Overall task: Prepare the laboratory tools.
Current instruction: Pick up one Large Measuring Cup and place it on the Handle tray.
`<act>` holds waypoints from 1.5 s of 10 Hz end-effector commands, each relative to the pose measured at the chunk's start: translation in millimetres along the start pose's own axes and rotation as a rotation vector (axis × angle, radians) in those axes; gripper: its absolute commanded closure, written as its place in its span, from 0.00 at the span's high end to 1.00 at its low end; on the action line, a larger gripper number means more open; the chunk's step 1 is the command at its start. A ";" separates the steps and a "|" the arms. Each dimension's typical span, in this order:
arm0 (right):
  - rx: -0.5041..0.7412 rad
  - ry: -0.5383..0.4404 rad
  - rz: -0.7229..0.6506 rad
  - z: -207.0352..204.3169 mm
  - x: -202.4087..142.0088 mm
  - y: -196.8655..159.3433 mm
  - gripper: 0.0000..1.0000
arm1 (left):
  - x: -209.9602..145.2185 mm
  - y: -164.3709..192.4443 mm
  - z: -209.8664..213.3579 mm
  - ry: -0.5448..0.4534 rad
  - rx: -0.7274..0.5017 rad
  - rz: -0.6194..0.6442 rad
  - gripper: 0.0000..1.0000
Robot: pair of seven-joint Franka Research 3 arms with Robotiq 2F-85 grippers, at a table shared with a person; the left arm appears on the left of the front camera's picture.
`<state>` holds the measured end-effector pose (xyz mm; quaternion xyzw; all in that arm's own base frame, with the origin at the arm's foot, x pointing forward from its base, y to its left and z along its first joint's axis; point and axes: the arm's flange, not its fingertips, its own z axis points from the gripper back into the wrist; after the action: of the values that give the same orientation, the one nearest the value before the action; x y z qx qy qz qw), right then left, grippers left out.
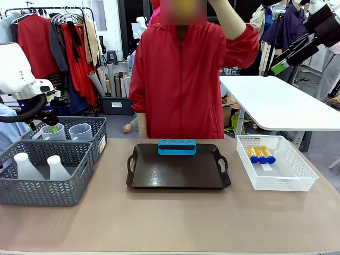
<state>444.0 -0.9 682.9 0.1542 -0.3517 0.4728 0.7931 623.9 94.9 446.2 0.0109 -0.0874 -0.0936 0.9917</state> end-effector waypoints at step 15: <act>0.007 -0.005 0.002 0.5 0.6 0.4 1.00 | 26.9 30.2 -59.9 0.011 0.041 0.064 0.11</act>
<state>444.1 -0.9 682.9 0.1542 -0.3517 0.4728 0.7931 664.1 119.8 393.1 0.0170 -0.0777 -0.0664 0.9946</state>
